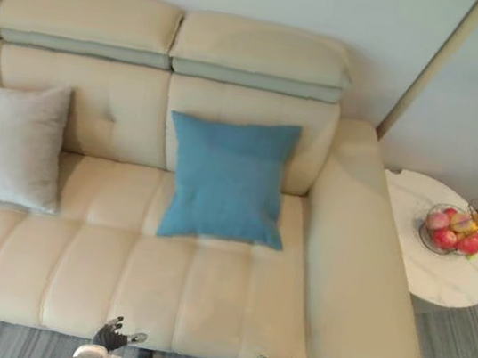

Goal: Pick up cushions and gather them together orderly.

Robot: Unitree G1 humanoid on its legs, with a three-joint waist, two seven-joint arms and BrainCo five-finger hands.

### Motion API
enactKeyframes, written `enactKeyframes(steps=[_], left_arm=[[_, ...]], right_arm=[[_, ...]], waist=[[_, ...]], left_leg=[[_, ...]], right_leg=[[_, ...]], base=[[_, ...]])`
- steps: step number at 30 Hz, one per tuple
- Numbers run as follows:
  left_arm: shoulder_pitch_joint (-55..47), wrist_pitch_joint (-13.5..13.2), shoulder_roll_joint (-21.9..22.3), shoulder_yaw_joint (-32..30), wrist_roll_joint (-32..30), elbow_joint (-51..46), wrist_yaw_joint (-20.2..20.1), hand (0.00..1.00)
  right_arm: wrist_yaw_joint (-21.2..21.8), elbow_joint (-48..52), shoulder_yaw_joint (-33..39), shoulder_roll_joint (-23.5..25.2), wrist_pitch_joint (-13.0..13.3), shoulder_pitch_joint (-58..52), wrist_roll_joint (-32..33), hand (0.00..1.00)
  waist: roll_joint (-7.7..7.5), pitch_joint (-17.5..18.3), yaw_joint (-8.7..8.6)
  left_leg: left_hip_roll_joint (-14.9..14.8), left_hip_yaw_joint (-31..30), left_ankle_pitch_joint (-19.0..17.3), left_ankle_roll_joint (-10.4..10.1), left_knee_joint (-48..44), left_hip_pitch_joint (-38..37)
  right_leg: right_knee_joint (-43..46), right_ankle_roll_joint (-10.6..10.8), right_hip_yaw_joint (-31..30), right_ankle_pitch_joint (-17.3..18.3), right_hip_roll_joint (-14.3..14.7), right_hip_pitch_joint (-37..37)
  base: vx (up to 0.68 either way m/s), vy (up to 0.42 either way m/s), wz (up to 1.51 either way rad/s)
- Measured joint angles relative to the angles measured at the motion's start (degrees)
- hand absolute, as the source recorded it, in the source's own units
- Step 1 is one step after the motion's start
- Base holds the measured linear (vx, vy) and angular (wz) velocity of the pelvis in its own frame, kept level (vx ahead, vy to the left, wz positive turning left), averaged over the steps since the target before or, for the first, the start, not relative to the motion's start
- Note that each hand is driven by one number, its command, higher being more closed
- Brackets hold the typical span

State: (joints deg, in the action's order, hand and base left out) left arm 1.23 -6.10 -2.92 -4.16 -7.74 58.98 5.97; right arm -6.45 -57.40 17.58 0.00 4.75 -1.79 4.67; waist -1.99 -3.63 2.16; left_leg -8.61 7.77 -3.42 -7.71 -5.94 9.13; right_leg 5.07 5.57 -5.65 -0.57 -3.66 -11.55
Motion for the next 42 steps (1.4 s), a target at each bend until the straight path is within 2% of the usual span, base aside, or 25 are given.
enactKeyframes(steps=[1,3,4,5,6,7,8,9,10,12,13,16,17,18,19,20,22,23,24,26,28,32,38,42], left_arm=[[0.9,0.1,0.0,0.6,0.0,-0.2,0.0,0.00],[1.6,0.2,0.5,0.8,0.1,-2.8,0.0,0.00],[1.9,0.1,0.5,0.5,0.3,-3.4,0.0,0.00],[1.9,0.1,0.6,-0.1,0.7,-4.1,0.0,0.00],[1.3,0.1,0.3,-0.5,1.0,-4.7,0.0,0.00],[0.4,0.2,0.1,-1.3,1.2,-5.4,0.1,0.00],[0.0,0.1,-0.2,-1.7,1.3,-5.6,0.3,0.00],[-0.4,0.3,-0.2,-1.6,1.6,-4.9,0.4,0.00],[-0.4,0.3,0.1,-1.5,1.7,-4.5,0.4,0.00],[0.0,0.5,2.0,-0.8,2.5,-3.1,0.4,0.00],[-0.1,0.5,2.6,-0.3,2.9,-3.1,0.4,0.00],[-0.7,0.4,4.2,1.0,3.3,-3.3,0.3,0.00],[-0.2,0.4,4.2,0.9,3.3,-3.3,0.3,0.00],[-0.1,0.5,4.2,0.8,3.3,-3.2,0.3,0.00],[-0.2,0.5,4.1,0.8,3.3,-3.3,0.3,0.00],[-0.3,0.5,4.1,0.8,3.3,-3.3,0.3,0.00],[-0.3,0.6,4.1,0.8,3.3,-3.3,0.3,0.00],[-0.5,0.6,4.1,0.5,3.3,-3.2,0.3,0.00],[-0.5,0.6,3.7,0.3,3.3,-3.2,0.3,0.00],[-1.4,0.9,0.9,0.5,3.2,-3.1,0.5,0.00],[-1.3,0.9,-0.5,0.9,3.2,-3.0,0.4,0.00],[-1.9,1.6,-2.1,1.3,2.7,-0.5,0.4,0.00],[-2.0,1.6,-2.0,1.2,2.2,1.4,0.3,0.00],[-2.1,1.6,-1.8,1.1,2.1,2.6,0.0,0.00]], right_arm=[[-0.1,0.3,-0.5,0.0,0.0,0.0,0.0,0.00],[-0.2,0.4,-1.4,0.0,0.0,0.6,0.0,0.00],[-0.3,0.5,-1.5,0.1,0.0,1.0,0.0,0.00],[-0.3,0.4,-1.8,0.3,-0.3,1.2,0.0,0.00],[-0.3,0.3,-2.0,0.4,-0.5,0.8,0.0,0.00],[-0.3,0.4,-2.0,0.5,-0.5,0.7,0.0,0.00],[-0.4,0.4,-2.1,0.6,-0.4,0.8,0.0,0.00],[-0.5,0.8,-2.3,0.3,0.1,2.3,0.0,0.00],[-0.7,1.5,-2.4,0.2,0.4,3.0,0.0,0.00],[-1.1,2.7,-2.6,-0.1,0.9,3.4,0.0,0.00],[-1.4,2.6,-2.6,-0.1,0.7,2.8,0.0,0.00],[-1.5,2.5,-2.8,0.6,0.3,0.5,0.0,0.00],[-1.6,2.3,-2.6,1.1,0.3,0.6,0.0,0.00],[-1.6,2.3,-2.4,1.2,0.3,0.6,0.0,0.00],[-1.9,2.3,-2.0,1.1,0.2,0.4,0.0,0.00],[-2.0,2.3,-2.0,1.1,0.2,0.3,0.0,0.00],[-1.9,2.3,-2.0,1.0,0.2,-0.7,0.2,0.00],[-1.9,2.2,-1.8,1.0,0.0,-0.8,0.4,0.00],[-1.8,1.3,-1.0,1.3,-0.1,-0.6,0.4,0.00],[-0.9,-0.3,0.1,3.5,-0.5,-0.6,0.4,0.00],[-0.8,-1.5,0.7,3.1,-0.5,-1.0,0.5,0.00],[-0.7,-2.9,2.3,2.2,-0.7,-0.5,0.5,0.00],[-0.4,-4.7,4.4,1.0,-0.9,0.2,2.2,0.00],[-0.4,-4.8,4.6,-0.5,-0.9,0.3,2.1,0.00]], waist=[[-0.06,-0.1,-0.07],[0.20,-0.2,0.26],[0.58,-0.5,0.25],[0.83,-0.7,0.36],[0.62,-0.6,0.99],[0.03,-0.2,1.70],[-0.67,0.2,2.27],[-1.02,0.7,3.62],[-0.55,0.5,4.14],[2.03,-1.3,3.96],[2.37,-1.6,3.86],[2.31,-1.6,3.43],[1.18,-1.8,2.64],[0.83,-2.1,2.12],[0.52,-2.2,1.38],[0.16,-2.4,1.01],[0.78,-1.9,1.01],[1.69,-1.9,1.01],[0.86,-2.3,1.09],[-1.72,-0.3,0.54],[-2.25,0.1,-0.27],[-1.62,1.0,-0.43],[-0.43,1.4,-1.22],[-0.39,1.4,-1.66]], left_leg=[[-0.1,-0.5,-0.8,0.2,-1.7,0.9],[-0.9,-0.3,-1.2,1.4,-2.8,2.1],[-1.6,0.0,-0.9,1.4,-3.0,2.4],[-1.5,-0.9,-0.3,1.2,-2.8,2.6],[-1.3,-1.7,0.6,1.1,-2.5,1.8],[-1.1,-1.9,1.0,0.9,-2.6,1.8],[-0.7,-1.6,1.3,0.8,-3.0,2.5],[-0.7,-1.0,2.1,0.3,-3.2,4.3],[-1.1,-0.8,2.5,0.0,-3.3,5.2],[-2.3,-2.3,4.0,-0.5,-3.4,6.0],[-2.6,-2.5,4.3,-0.7,-3.5,5.6],[-3.3,-2.3,6.7,-0.5,-3.7,5.4],[-3.4,-1.6,6.6,0.2,-3.6,5.4],[-3.3,-0.6,5.3,0.9,-6.0,6.0],[-3.1,0.6,2.0,2.3,-11.3,6.9],[-3.1,1.2,-0.4,2.7,-14.5,6.9],[-4.1,2.1,-7.0,2.8,-21.1,6.3],[-4.6,3.0,-9.8,1.6,-20.3,5.3],[-3.7,3.7,-9.7,1.6,-19.7,5.1],[1.0,4.8,-6.8,2.7,-12.2,3.0],[3.4,4.7,-5.4,3.9,-8.6,1.9],[5.2,5.2,-3.8,4.3,-5.0,0.2],[5.6,5.2,-1.6,4.4,-0.4,-3.2],[5.6,4.4,-1.6,4.3,1.3,-6.1]], right_leg=[[0.6,0.0,0.6,0.0,0.0,-0.2],[-2.2,2.2,0.7,-3.3,0.2,0.8],[1.2,1.8,1.5,-0.7,0.1,0.4],[13.7,1.0,3.2,6.7,0.0,-1.6],[21.5,2.3,4.7,10.8,-0.2,-1.1],[23.2,2.3,5.5,12.3,-0.6,0.2],[20.4,2.0,5.3,13.2,-1.0,1.0],[15.3,1.1,5.5,14.0,-0.2,2.0],[13.1,0.9,5.4,14.0,0.2,2.4],[9.4,-2.2,6.8,12.8,1.6,4.1],[9.4,-2.2,7.5,12.8,1.8,4.8],[10.1,-3.2,10.7,12.6,2.2,6.4],[9.9,-4.5,12.1,12.5,1.0,5.3],[10.0,-4.7,13.0,12.3,0.5,5.2],[10.1,-4.5,14.1,11.8,-0.7,4.7],[10.2,-4.2,14.5,11.5,-1.4,4.6],[9.8,-2.5,14.8,10.3,-2.3,3.7],[9.7,-1.7,14.7,10.0,-2.2,3.7],[9.5,-1.2,14.1,9.8,-2.7,3.8],[4.7,-0.2,11.7,7.5,-5.2,4.1],[1.8,-0.6,10.9,5.2,-6.1,5.5],[-1.5,-0.7,9.9,2.9,-6.4,7.0],[-3.6,-0.7,9.8,2.9,-5.6,8.6],[-4.8,-1.1,9.6,2.9,-5.2,10.9]], base=[[-0.05,0.016,0.06],[-0.07,0.033,-0.01],[-0.08,0.032,0.20],[-0.03,-0.006,0.44],[-0.01,-0.034,0.50],[-0.01,-0.101,0.27],[-0.07,-0.146,-0.05],[-0.12,-0.171,-0.22],[-0.15,-0.157,-0.18],[-0.18,-0.110,0.12],[-0.18,-0.085,0.39],[-0.19,-0.078,0.41],[-0.18,-0.037,0.34],[-0.20,0.000,0.45],[-0.16,0.071,0.46],[-0.18,0.152,0.46],[-0.14,0.208,0.21],[-0.08,0.211,0.04],[-0.10,0.300,-0.07],[-0.06,0.237,0.04],[-0.01,0.158,0.28],[0.03,0.075,-0.03],[0.09,-0.036,-0.07],[0.07,-0.036,-0.09]])
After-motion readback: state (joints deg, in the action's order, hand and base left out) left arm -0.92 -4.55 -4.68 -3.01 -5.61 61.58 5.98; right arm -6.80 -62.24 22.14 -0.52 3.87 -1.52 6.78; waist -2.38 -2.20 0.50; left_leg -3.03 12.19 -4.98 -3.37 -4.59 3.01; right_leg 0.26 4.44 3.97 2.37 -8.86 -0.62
